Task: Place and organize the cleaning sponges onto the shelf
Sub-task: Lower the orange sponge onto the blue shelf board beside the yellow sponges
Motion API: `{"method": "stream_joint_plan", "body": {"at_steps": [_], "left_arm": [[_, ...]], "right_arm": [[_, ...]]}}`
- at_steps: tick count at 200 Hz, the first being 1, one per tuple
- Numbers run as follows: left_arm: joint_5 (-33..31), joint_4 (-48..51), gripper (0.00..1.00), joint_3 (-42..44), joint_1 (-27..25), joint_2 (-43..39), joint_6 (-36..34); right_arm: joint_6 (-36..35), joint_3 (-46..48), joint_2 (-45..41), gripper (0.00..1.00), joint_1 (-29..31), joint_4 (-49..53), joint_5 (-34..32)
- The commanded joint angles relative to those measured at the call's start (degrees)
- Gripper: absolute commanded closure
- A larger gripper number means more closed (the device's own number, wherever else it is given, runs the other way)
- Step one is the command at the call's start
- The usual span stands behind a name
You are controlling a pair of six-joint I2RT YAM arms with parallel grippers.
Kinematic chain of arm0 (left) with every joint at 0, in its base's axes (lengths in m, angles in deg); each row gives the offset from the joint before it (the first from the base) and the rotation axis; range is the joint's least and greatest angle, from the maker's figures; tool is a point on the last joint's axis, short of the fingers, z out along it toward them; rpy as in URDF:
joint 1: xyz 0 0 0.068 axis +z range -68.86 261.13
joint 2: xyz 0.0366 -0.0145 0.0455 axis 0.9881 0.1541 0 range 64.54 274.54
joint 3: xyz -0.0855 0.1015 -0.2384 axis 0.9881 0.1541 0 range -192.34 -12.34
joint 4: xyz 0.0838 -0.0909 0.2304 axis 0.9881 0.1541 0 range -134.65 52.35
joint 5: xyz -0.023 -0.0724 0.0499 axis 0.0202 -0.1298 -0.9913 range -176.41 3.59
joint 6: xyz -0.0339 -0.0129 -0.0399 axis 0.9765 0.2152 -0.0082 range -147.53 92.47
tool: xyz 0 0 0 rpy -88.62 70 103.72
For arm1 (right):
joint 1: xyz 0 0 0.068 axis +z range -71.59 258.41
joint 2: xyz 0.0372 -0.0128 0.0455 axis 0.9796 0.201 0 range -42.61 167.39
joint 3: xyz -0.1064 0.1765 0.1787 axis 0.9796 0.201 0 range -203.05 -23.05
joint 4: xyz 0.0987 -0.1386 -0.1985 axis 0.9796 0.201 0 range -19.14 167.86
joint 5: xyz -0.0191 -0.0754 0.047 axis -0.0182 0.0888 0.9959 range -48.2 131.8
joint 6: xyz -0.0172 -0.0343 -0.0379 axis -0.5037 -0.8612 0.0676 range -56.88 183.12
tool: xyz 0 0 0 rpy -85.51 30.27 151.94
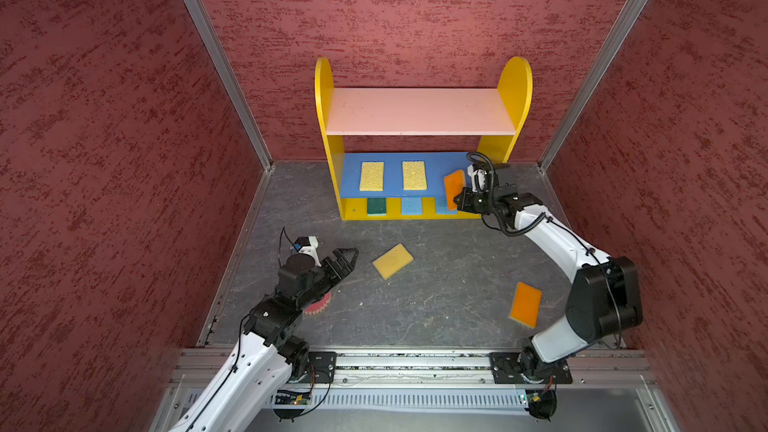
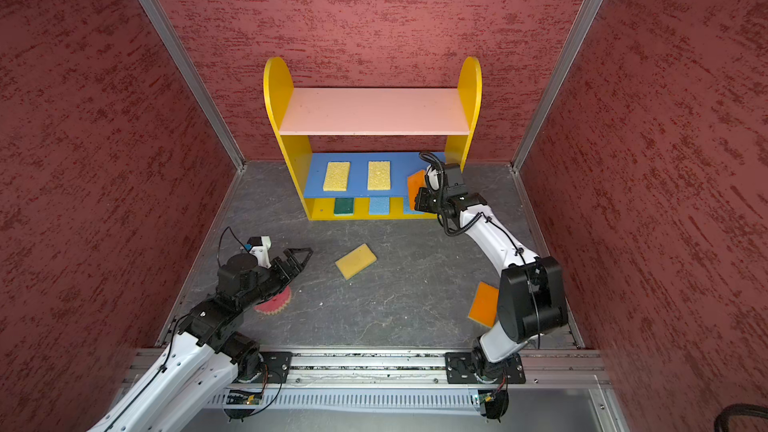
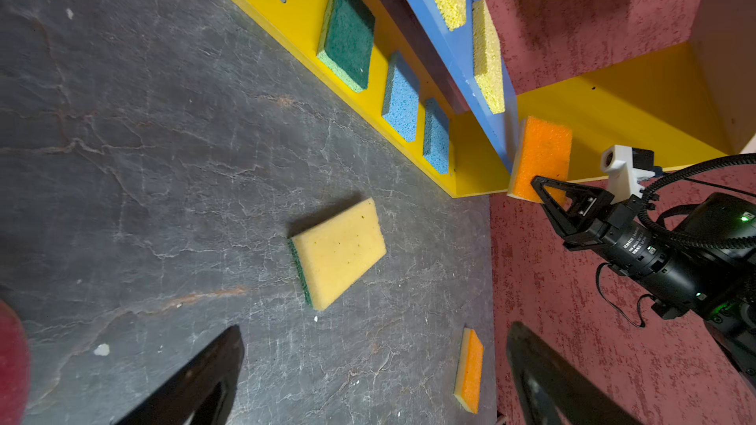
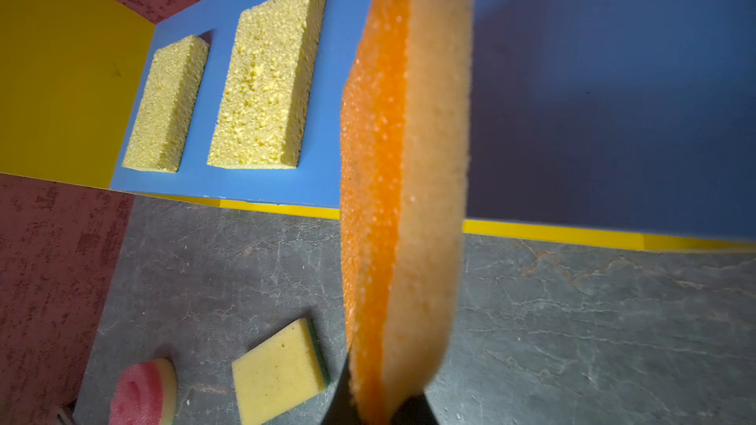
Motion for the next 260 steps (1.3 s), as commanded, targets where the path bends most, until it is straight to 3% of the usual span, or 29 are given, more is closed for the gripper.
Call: {"method": "stream_joint_plan", "body": {"at_steps": [1,107,183,260], "left_arm": [[1.23,-2.99,0.0,-2.14,0.84,2.12,-1.03],[3.78,-7.18,0.0,-3.24,2.68,8.98,-2.07],[5.23,-8.88,0.0,-3.1,3.78,11.34,-1.87],[5.12,-9.5,0.0,-2.91,3.9,11.74,-1.19]], "right_arm": [[-2.0,-3.0,2.2,1.0,-0.44,0.04,-0.7],[2.05,-4.79,8.36,1.0,-0.89,-11.93,-0.62],[1.26,-5.52,12.19,0.99,-1.23,-13.0,-1.91],[3.24,-5.63,14.73,0.81,-1.49,-15.95,-2.76]]}}
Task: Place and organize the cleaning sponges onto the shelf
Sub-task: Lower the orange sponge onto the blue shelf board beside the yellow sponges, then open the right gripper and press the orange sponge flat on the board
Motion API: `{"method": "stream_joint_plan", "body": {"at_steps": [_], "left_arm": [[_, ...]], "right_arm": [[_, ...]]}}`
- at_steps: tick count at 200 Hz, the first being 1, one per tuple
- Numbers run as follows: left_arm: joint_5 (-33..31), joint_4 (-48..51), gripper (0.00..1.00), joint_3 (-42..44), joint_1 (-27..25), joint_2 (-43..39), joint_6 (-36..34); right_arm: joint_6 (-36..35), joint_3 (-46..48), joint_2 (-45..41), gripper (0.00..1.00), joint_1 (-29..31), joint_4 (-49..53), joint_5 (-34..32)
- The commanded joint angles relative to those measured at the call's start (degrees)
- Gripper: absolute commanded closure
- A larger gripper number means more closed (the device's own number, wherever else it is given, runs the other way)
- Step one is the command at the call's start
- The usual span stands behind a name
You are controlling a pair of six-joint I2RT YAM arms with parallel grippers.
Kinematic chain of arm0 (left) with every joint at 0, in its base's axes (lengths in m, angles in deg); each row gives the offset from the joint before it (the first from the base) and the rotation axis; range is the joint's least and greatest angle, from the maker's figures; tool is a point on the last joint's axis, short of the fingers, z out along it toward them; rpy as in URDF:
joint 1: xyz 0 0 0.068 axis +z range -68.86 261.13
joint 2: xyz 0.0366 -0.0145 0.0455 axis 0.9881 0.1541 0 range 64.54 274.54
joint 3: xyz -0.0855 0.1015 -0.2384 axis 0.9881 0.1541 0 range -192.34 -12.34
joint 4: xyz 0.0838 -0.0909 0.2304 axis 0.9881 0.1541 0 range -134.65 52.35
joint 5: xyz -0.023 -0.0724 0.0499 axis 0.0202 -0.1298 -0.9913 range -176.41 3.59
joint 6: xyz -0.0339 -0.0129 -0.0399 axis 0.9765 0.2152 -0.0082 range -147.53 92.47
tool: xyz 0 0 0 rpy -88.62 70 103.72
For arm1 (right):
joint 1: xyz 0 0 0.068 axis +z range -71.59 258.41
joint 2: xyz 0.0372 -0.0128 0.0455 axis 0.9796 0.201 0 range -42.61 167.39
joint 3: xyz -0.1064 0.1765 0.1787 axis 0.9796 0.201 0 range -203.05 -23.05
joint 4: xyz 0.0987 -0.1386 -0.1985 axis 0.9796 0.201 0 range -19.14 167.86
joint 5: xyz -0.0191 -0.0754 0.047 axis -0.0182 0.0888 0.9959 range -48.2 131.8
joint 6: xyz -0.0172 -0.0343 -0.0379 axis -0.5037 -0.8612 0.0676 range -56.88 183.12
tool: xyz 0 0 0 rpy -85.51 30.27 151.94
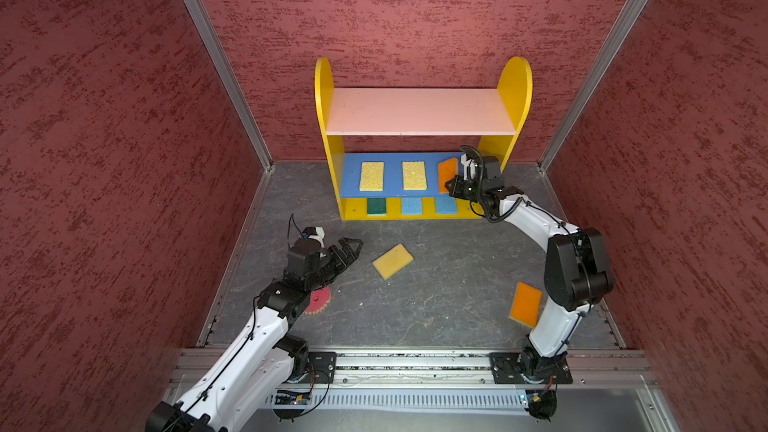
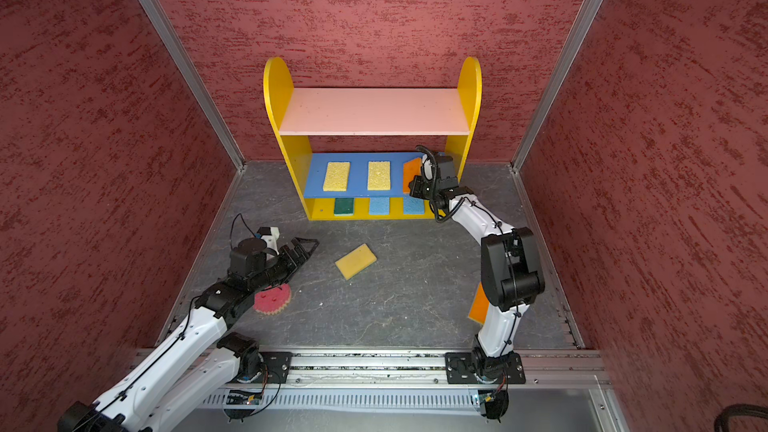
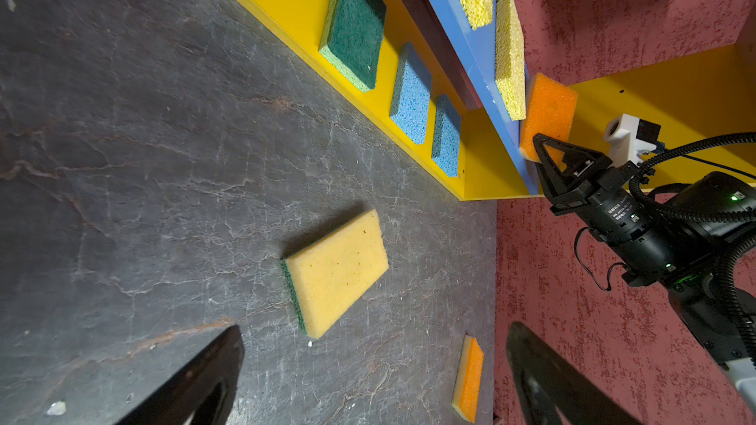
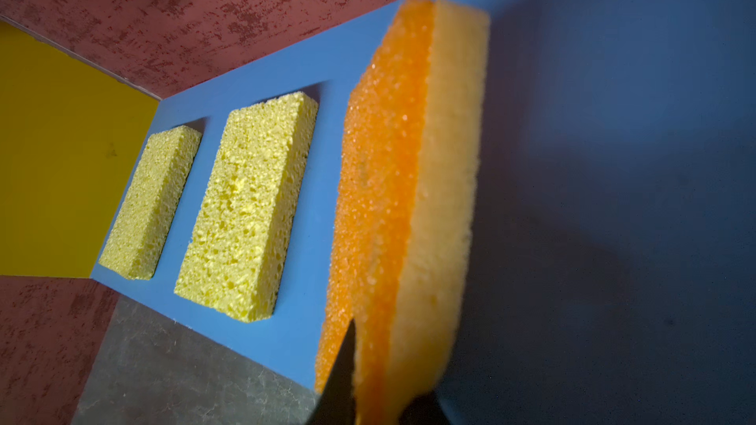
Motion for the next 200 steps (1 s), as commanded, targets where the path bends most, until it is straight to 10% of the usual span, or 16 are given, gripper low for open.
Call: {"method": "stream_joint_plan", "body": {"at_steps": [1,200], "left_arm": [[0.29,-1.17,0.0,-1.24,0.34,0.14,-0.34],[0.73,-2.83,0.0,-0.89,0.51,1.14,0.43]], "right_arm": [[0.42,-0.74,2.39,0.81,-0.49,-0.52,-2.57],[1.91,0.05,0.31,0.25,-2.34,2.03,-8.72]]}}
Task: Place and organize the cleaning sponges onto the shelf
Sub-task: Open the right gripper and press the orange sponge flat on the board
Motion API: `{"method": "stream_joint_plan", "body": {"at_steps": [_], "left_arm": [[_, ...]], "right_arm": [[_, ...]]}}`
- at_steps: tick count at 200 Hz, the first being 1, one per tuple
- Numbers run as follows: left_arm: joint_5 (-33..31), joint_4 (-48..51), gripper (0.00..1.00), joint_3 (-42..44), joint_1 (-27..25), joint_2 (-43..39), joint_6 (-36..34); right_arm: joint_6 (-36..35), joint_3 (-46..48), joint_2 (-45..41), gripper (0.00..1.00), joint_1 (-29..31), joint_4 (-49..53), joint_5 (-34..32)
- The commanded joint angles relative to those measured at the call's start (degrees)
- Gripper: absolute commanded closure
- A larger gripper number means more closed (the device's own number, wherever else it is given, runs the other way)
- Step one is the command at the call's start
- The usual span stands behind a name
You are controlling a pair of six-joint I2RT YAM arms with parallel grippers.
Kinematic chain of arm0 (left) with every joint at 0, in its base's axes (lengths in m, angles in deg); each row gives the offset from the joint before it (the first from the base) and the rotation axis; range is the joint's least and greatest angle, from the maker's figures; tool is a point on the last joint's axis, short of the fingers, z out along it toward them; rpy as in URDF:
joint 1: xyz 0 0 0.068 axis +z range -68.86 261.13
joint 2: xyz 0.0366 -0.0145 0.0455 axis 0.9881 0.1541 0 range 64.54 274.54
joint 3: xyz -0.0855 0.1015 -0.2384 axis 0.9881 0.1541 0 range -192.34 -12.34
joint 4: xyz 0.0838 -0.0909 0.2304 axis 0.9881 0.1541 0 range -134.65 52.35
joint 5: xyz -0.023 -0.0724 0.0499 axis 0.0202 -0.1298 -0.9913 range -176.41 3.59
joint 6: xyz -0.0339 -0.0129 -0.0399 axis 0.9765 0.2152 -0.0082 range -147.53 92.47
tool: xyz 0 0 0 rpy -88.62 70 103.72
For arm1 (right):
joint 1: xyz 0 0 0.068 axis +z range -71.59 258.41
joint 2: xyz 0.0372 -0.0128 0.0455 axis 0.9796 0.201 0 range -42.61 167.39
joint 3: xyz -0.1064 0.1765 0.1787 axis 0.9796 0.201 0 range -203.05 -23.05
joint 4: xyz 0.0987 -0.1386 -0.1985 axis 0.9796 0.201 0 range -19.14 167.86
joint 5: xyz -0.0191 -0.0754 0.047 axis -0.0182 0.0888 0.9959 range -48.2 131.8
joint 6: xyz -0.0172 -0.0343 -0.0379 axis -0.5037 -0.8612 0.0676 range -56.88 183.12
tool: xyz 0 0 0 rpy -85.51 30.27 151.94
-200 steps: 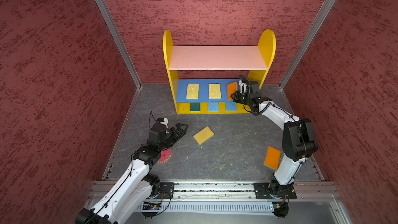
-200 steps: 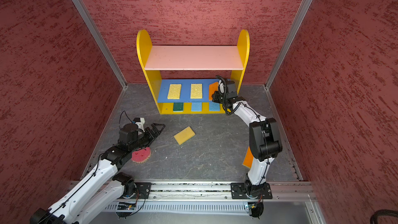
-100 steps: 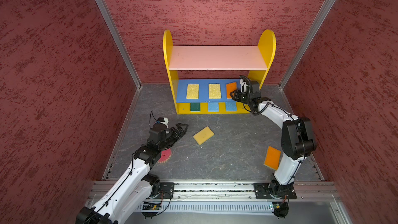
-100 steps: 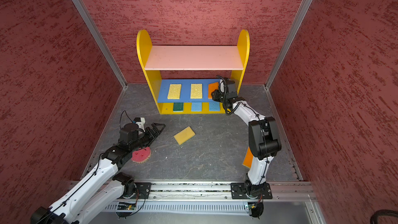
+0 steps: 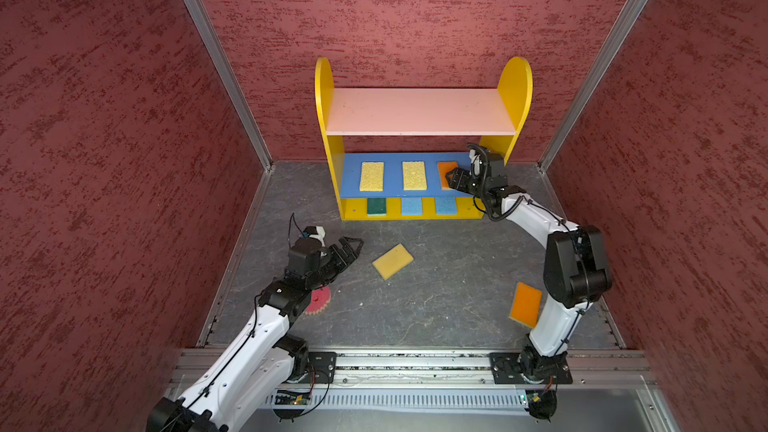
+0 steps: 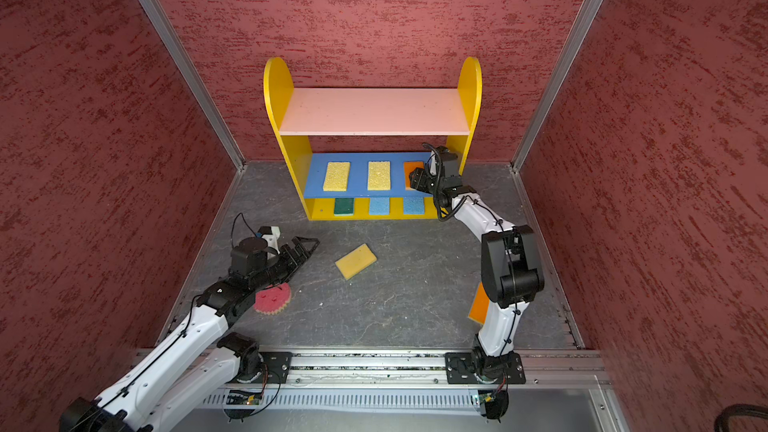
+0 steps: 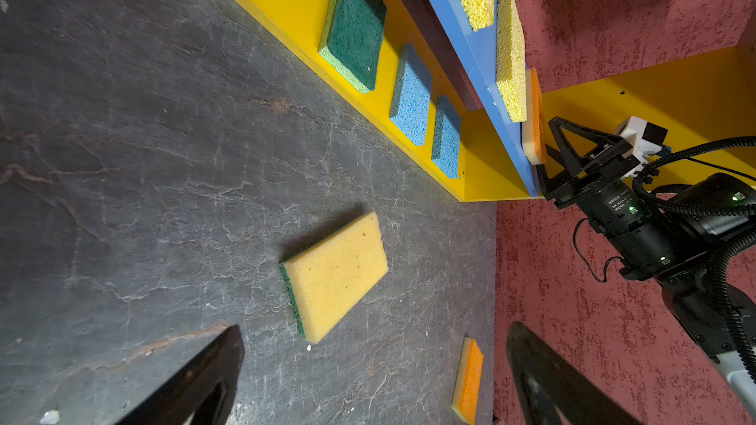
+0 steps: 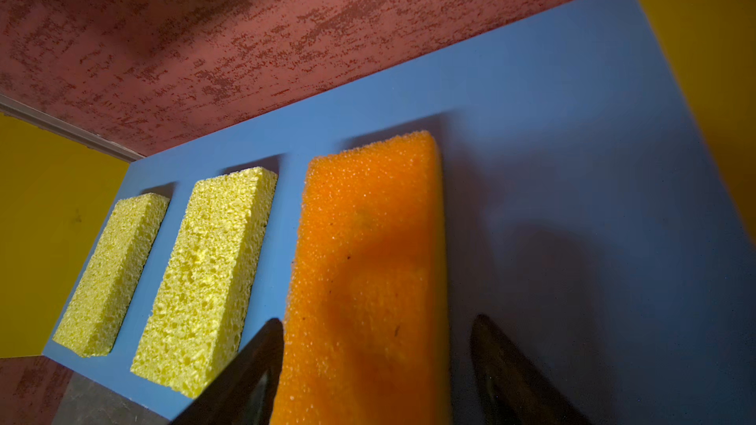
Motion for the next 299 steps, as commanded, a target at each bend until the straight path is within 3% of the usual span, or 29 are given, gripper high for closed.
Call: {"method": "stream_joint_plan", "body": {"at_steps": [1,41,70,163,240,269,299], "left_arm": [[0.58,-1.77,0.0,-0.85,0.44,-0.04,0.17],[0.59,-2.31,0.0,-1.07,0.42,0.53,0.39],[1.15,-2.58,0.0,-1.43,0.41,1.36,0.47],[1.61,-2.7,0.0,-1.47,0.34,0.56,0.98],[2.03,-2.79,0.0,-1.22,0.22,0.23,1.26],[1.73,-2.5,0.0,-1.19,0.23,-0.13,1.28],[1.69,-2.65,0.0,-1.16,0.28,0.05,1.27]], "right_arm": [[0.27,0.66,-0.35,0.25,-0.52,5.54,-3.28],[-0.08,1.32,-1.79,0.26,-0.52,5.43,-3.05],[-0.34,1.31,-1.21,0.38,-0.52,5.44,-2.13],[1.74,4.92,-3.12,0.55,-0.44,5.02,-1.49],[1.94,6.23,-4.5,0.58,-0.44,5.08,-1.4],[2.12,5.89,-4.26,0.5,-0.44,5.0,-1.14],[2.38,4.84,-3.52,0.52,-0.43,4.99,-1.01]]}}
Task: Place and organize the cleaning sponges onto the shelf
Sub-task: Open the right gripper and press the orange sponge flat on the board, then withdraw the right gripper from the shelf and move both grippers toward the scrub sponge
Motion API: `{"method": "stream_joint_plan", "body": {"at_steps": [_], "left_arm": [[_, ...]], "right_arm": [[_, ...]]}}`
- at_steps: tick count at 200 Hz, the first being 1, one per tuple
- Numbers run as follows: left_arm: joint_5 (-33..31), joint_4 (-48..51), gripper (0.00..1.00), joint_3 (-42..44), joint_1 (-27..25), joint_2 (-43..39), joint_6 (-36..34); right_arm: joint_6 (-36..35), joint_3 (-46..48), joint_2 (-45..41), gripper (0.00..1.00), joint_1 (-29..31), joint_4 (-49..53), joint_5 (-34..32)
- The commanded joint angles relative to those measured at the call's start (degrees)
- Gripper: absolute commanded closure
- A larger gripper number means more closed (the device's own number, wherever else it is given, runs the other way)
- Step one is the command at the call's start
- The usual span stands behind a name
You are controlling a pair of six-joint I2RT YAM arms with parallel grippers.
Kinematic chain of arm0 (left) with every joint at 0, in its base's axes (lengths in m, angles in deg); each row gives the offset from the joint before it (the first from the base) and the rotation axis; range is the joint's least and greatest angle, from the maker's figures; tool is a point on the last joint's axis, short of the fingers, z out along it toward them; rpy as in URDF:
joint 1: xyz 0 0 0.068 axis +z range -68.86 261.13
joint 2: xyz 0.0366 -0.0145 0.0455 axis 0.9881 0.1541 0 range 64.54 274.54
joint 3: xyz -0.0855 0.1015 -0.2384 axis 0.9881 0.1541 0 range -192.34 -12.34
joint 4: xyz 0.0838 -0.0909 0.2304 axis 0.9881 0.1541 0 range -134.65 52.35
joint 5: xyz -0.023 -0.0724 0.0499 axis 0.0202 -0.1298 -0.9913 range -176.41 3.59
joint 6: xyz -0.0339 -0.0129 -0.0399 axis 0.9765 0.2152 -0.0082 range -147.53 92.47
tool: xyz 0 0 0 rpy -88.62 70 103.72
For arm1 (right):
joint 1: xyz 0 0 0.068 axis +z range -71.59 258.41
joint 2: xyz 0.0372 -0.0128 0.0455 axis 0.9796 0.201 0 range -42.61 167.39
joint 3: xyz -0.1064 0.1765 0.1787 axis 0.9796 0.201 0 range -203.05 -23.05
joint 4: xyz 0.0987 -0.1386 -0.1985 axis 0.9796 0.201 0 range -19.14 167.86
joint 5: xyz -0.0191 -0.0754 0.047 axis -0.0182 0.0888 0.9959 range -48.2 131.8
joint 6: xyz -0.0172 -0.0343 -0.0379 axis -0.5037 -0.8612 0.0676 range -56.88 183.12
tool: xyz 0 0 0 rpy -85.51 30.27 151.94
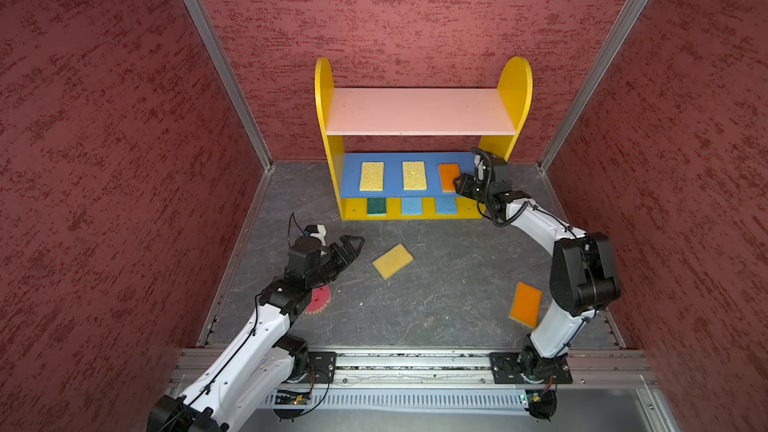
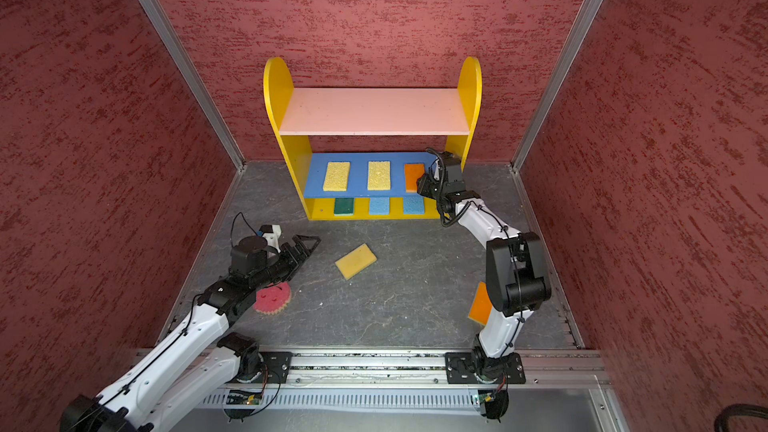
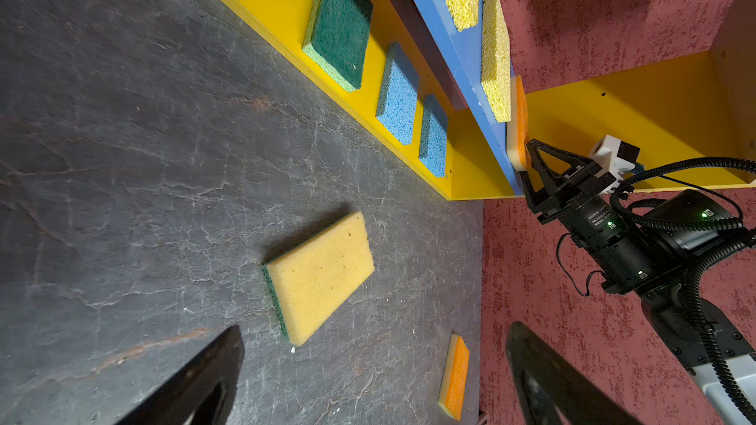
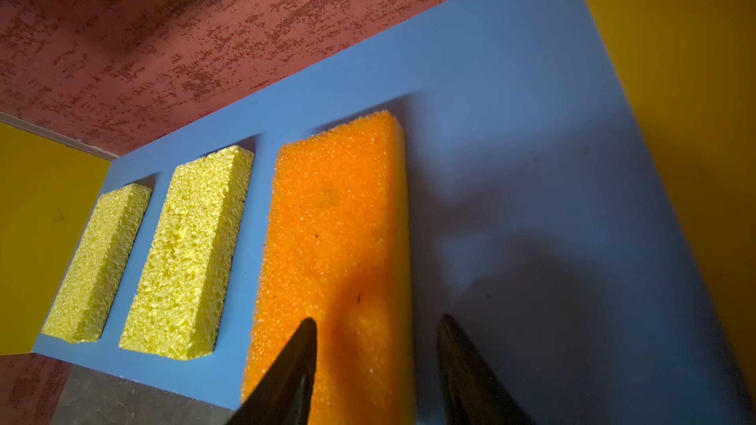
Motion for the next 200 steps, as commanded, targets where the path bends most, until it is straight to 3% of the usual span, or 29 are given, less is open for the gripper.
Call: {"method": "stream_joint_plan", "body": {"at_steps": [1,38,114,151,200], "left_arm": [[0.24,-0.69,0.0,-1.16,0.16,-0.41,0.14],[0.2,-0.87,0.0,-1.07,0.13,-0.34,0.18],[0.38,-1.32,0.0,-1.03,0.2,0.3,0.24],[0.64,-1.58,0.0,-1.18,0.13,0.38,0.22],[1.47,-0.9,0.0,-2.29,0.2,-0.14,-0.04]], "right_arm": [[0.74,0.05,0.51,0.52,-0.13,4.03,0.26],[1.78,-0.4,1.48,0.59,-0.09,3.47,0.02],[3.48,-0.37,1.88,0.6,-0.08,2.63,0.11],[4.08,-0.23,0.71,0.48,-0.09,2.63,-0.05],[3.64,1.33,-5.55,0.44,-0.01,5.21,-1.31]]}}
